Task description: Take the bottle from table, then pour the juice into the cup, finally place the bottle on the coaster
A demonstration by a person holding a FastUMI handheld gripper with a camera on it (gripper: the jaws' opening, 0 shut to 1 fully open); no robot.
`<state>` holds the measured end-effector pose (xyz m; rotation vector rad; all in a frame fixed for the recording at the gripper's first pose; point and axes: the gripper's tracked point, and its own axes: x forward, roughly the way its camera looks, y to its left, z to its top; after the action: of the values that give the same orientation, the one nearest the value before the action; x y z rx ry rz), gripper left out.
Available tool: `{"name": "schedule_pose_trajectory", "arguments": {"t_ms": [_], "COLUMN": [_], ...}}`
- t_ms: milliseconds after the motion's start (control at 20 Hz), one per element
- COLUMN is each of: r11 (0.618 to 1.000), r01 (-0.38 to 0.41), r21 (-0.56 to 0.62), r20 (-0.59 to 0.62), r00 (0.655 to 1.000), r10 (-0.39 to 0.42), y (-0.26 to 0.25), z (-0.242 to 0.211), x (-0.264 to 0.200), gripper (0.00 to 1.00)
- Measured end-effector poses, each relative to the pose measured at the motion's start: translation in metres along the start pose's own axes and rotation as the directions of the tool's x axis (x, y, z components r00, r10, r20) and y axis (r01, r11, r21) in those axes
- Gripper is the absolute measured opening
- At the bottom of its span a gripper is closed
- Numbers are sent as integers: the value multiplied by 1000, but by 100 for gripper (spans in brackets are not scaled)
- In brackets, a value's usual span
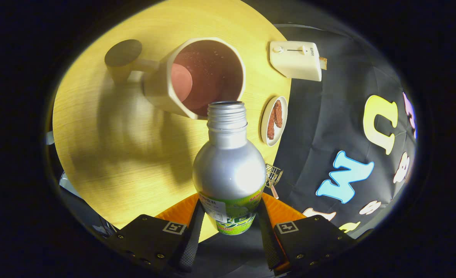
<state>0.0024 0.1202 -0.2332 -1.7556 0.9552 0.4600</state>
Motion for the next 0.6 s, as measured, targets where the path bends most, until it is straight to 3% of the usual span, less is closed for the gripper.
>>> {"name": "schedule_pose_trajectory", "arguments": {"t_ms": [600], "r11": [997], "r01": [14], "r21": [-74], "r20": [-55], "r00": [998], "r10": [-18], "y": [-8], "z": [-7], "x": [-8], "gripper": [70]}}
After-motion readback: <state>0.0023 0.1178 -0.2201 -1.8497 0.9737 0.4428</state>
